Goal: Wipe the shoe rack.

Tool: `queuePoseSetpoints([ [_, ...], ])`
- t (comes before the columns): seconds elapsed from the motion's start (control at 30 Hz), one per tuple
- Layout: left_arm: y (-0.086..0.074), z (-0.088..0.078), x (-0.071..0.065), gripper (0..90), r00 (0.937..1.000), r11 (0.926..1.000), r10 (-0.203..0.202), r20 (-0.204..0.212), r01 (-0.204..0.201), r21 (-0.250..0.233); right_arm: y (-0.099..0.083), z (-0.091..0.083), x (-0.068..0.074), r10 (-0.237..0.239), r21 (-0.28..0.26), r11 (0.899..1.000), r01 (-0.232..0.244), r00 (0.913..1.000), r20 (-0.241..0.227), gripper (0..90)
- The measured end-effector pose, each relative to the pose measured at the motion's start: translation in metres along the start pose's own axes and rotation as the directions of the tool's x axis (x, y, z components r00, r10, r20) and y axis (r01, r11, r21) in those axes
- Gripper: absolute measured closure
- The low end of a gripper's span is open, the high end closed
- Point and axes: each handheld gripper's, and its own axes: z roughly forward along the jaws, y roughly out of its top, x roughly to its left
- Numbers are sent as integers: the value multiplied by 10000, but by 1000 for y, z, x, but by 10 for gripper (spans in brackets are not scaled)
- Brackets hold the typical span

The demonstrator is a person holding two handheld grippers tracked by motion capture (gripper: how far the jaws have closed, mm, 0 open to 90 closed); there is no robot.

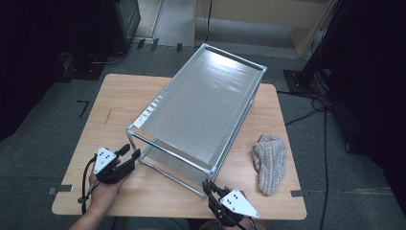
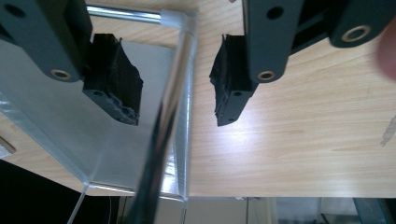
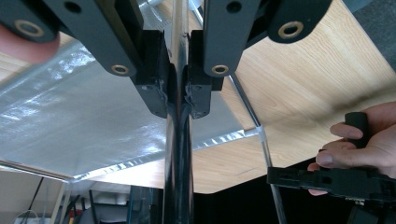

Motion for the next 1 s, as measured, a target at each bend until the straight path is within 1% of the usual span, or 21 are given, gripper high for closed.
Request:
queuePoseSetpoints([
  [0.07, 1, 3, 2, 591, 9997, 9998, 186, 173, -186, -12, 0, -1, -2, -12, -7, 10000, 12, 10000, 83, 810],
  [0.13, 1, 4, 4, 647, 9981, 9996, 297, 532, -295, -54, 0, -2, -4, 16, -16, 10000, -16, 9999, 153, 810],
  [0.23, 0, 3, 1, 743, 9957, 9980, 632, 674, -625, -118, -1, -2, -5, 49, -27, 10000, -48, 9998, 199, 810],
  [0.27, 0, 3, 0, 781, 9948, 9977, 678, 756, -672, -108, -1, -2, -6, 42, -34, 10000, -41, 9998, 201, 809],
  [0.3, 0, 2, -1, 800, 9942, 9969, 785, 737, -781, -93, -1, -2, -6, -15, -61, 10000, 16, 9998, 213, 810],
  [0.37, 0, 2, -1, 806, 9934, 9967, 806, 816, -801, -88, -1, -2, -7, 3, -56, 10000, -1, 9997, 254, 809],
  [0.43, 0, 1, 0, 810, 9902, 9959, 899, 1064, -898, -59, -1, -2, -12, 94, -75, 9999, -92, 9992, 395, 809],
  [0.5, 0, -1, -1, 812, 9887, 9954, 953, 1157, -958, -16, -1, -2, -14, 80, -88, 9999, -76, 9989, 471, 809],
  [0.77, -2, -12, -3, 813, 9815, 9937, 1085, 1580, -1117, 110, 0, 1, -26, 275, -159, 9995, -262, 9960, 855, 805],
  [1.0, -7, -22, -5, 815, 9720, 9915, 1254, 1986, -1296, 79, 2, 6, -36, 423, -166, 9990, -406, 9921, 1181, 803],
])
